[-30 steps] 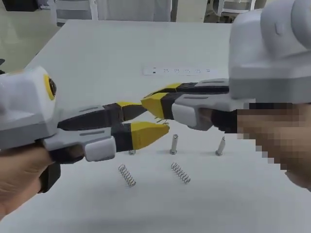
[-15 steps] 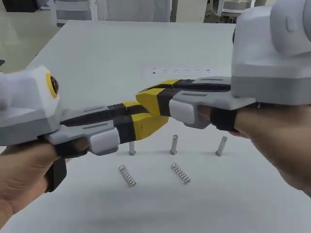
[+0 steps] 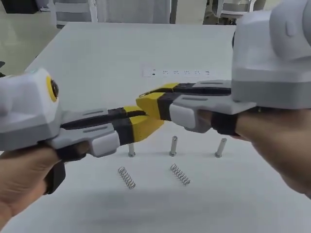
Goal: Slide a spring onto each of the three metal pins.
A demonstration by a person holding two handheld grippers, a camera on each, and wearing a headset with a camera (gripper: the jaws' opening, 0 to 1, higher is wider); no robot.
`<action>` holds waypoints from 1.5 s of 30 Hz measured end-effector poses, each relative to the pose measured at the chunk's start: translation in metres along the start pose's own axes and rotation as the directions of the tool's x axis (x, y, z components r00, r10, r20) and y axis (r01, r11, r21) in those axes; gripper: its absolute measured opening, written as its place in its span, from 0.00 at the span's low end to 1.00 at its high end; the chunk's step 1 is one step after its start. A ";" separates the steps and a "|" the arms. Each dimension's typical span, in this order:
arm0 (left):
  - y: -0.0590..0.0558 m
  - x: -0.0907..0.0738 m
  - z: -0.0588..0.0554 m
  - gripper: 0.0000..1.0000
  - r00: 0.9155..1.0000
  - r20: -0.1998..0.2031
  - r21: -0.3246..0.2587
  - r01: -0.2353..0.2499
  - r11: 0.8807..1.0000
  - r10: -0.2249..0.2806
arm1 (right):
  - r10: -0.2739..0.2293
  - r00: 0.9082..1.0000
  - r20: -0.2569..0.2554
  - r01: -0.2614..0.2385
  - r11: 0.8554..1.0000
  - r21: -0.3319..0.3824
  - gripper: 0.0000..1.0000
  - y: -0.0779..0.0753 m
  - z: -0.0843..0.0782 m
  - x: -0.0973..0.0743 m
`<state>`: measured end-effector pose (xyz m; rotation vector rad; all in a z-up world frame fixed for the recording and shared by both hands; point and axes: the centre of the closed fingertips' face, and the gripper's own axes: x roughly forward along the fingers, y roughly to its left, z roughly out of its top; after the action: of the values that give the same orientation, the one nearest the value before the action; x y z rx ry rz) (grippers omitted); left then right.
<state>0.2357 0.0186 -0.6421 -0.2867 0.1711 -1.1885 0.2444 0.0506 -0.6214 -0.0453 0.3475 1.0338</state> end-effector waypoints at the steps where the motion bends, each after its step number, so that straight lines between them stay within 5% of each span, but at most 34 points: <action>1: 0.000 -0.001 -0.001 0.02 1.000 -0.006 0.013 -0.001 1.000 0.001 | 0.003 1.000 -0.003 -0.003 1.000 0.002 0.08 0.001 -0.001 0.000; 14: -0.007 -0.002 -0.020 0.02 0.989 -0.150 0.206 0.032 0.978 0.000 | 0.052 0.991 -0.126 -0.056 0.998 -0.025 0.07 0.008 -0.019 -0.007; 19: -0.013 0.001 -0.029 0.02 0.977 -0.214 0.273 0.065 0.960 -0.005 | 0.087 0.969 -0.229 -0.105 0.992 -0.068 0.08 0.012 -0.029 -0.015; 25: -0.021 0.005 -0.042 0.02 0.953 -0.302 0.337 0.124 0.933 -0.018 | 0.139 0.914 -0.382 -0.192 0.976 -0.106 0.08 0.017 -0.045 -0.023; 29: -0.026 0.006 -0.049 0.02 0.941 -0.338 0.354 0.150 0.923 -0.023 | 0.169 0.866 -0.470 -0.255 0.959 -0.125 0.08 0.021 -0.054 -0.028; 31: -0.027 0.006 -0.050 0.02 0.938 -0.346 0.361 0.157 0.919 -0.024 | 0.174 0.856 -0.487 -0.268 0.955 -0.129 0.08 0.022 -0.055 -0.028; 32: -0.028 0.006 -0.052 0.02 0.932 -0.362 0.372 0.167 0.913 -0.023 | 0.181 0.833 -0.522 -0.290 0.948 -0.134 0.08 0.022 -0.058 -0.031; 37: -0.032 0.007 -0.060 0.02 0.914 -0.405 0.394 0.195 0.898 -0.021 | 0.178 0.773 -0.609 -0.349 0.921 -0.173 0.08 0.025 -0.067 -0.034; 39: -0.032 0.007 -0.062 0.01 0.908 -0.418 0.402 0.201 0.894 -0.016 | 0.176 0.758 -0.628 -0.362 0.914 -0.182 0.08 0.026 -0.070 -0.034; 41: -0.031 0.007 -0.066 0.01 0.898 -0.440 0.413 0.211 0.886 -0.009 | 0.170 0.730 -0.663 -0.382 0.905 -0.189 0.08 0.026 -0.075 -0.034; 45: -0.031 0.007 -0.067 0.01 0.895 -0.445 0.418 0.213 0.883 -0.005 | 0.162 0.707 -0.688 -0.405 0.891 -0.205 0.08 0.027 -0.077 -0.035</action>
<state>0.1914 -0.0069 -0.6964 0.3994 0.2572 -1.3582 0.1851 0.0203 -0.6799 -0.7164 0.8374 1.3717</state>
